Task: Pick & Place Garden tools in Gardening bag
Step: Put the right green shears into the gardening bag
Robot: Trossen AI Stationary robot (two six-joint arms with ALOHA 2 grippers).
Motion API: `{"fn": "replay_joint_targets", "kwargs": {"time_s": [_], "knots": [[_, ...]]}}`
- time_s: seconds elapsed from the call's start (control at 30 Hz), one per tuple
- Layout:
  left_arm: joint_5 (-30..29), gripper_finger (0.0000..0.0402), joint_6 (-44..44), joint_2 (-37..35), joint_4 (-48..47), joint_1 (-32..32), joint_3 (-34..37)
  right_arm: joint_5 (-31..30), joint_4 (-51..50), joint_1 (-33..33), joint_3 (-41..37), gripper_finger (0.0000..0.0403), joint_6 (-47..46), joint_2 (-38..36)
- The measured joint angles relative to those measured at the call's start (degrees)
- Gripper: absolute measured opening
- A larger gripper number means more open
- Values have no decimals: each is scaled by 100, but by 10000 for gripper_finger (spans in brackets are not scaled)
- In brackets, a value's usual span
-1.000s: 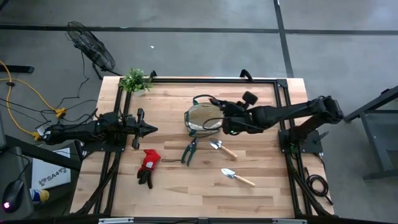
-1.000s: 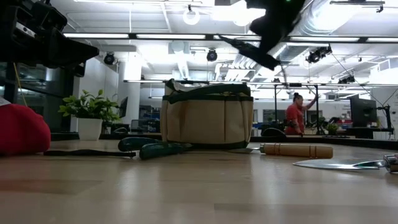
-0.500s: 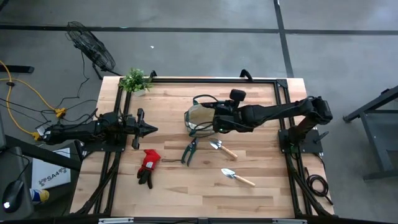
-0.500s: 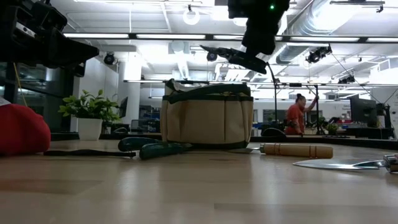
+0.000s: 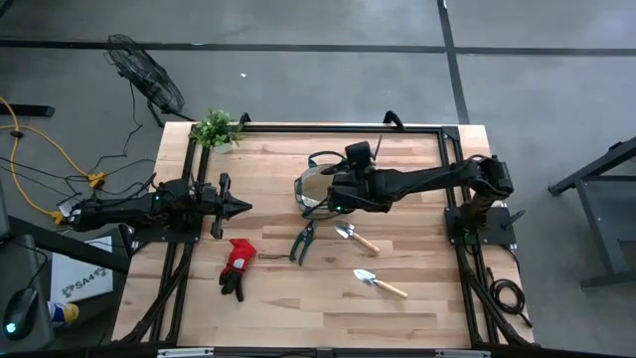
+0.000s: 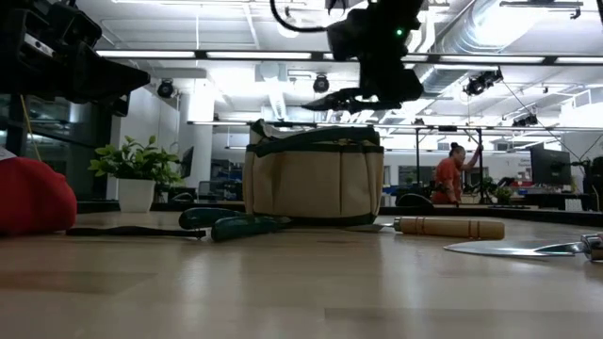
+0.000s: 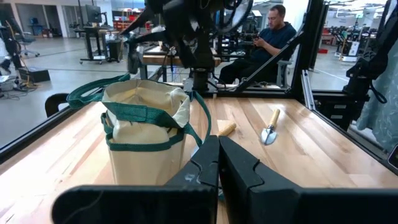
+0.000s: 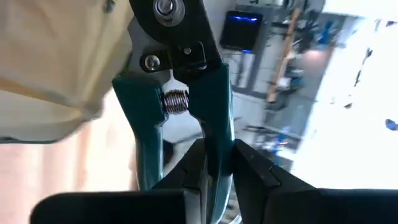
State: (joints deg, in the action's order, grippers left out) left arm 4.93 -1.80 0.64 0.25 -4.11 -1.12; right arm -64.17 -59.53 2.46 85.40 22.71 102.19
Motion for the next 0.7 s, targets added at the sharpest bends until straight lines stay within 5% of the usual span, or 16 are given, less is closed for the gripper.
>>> {"fn": "replay_joint_targets", "kwargs": {"time_s": [0.3, 0.7], "knots": [[-1, 1, -1, 0, 0, -1, 2, -801, 420, 12, 392, 40, 1583, 539], [-2, 1, 0, 0, 0, -1, 2, -684, 742, 363, 584, 42, 1653, 797]]}}
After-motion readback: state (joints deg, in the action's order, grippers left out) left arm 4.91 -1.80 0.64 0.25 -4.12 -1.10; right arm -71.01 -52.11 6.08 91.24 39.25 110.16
